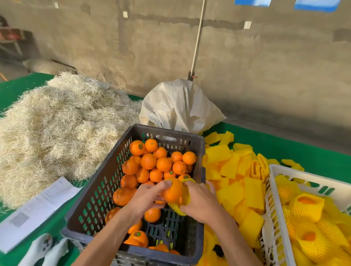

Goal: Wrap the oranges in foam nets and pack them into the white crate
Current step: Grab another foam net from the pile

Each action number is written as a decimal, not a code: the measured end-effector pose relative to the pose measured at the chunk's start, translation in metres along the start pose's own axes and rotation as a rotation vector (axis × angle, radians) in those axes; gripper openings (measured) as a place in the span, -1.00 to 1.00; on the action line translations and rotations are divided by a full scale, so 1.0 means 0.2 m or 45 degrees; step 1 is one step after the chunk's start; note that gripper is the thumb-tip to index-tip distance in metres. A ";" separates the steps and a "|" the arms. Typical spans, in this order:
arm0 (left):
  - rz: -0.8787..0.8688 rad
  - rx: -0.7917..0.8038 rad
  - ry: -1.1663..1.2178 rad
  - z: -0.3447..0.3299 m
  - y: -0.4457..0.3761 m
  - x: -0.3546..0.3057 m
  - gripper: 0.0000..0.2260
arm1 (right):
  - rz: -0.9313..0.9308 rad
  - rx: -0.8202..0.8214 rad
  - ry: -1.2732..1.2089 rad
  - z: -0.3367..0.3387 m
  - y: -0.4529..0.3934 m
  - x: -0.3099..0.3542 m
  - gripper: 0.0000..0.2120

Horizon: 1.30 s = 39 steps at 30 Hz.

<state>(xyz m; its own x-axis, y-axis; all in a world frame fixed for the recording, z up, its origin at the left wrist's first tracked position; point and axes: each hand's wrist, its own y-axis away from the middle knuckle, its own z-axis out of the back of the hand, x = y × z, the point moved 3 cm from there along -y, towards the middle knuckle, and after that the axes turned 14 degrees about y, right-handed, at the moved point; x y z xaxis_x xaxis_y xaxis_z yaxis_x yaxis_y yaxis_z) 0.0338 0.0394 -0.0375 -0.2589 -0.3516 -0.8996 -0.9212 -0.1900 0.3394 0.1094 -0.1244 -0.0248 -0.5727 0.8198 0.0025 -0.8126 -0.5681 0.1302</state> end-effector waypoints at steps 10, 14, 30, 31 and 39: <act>-0.740 -0.589 -0.945 -0.18 0.05 -0.02 -0.47 | 0.046 -0.424 0.019 0.10 0.14 0.11 -0.43; -0.491 -0.486 -0.476 -0.24 0.00 -0.01 -0.50 | 0.096 -0.556 -0.367 0.16 0.25 -0.02 -0.53; -0.181 0.318 -0.093 -1.22 -0.04 0.16 -0.75 | -0.641 -0.805 -0.463 -0.02 0.85 -0.90 -0.26; -0.192 0.349 -0.094 -1.29 -0.04 0.19 -0.73 | -0.677 -0.815 -0.404 -0.03 0.91 -0.95 -0.27; 0.232 0.476 0.006 -1.77 -0.03 0.38 -0.84 | -0.858 -0.849 -0.262 -0.08 1.16 -1.25 -0.27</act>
<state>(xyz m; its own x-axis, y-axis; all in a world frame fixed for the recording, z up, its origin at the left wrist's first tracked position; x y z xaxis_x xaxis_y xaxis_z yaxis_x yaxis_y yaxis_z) 0.1225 -0.3099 -0.0116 -0.4270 -0.3529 -0.8325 -0.9026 0.2210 0.3693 0.0629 -0.4617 -0.0108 0.0140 0.9491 0.3148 -0.8941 0.1528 -0.4209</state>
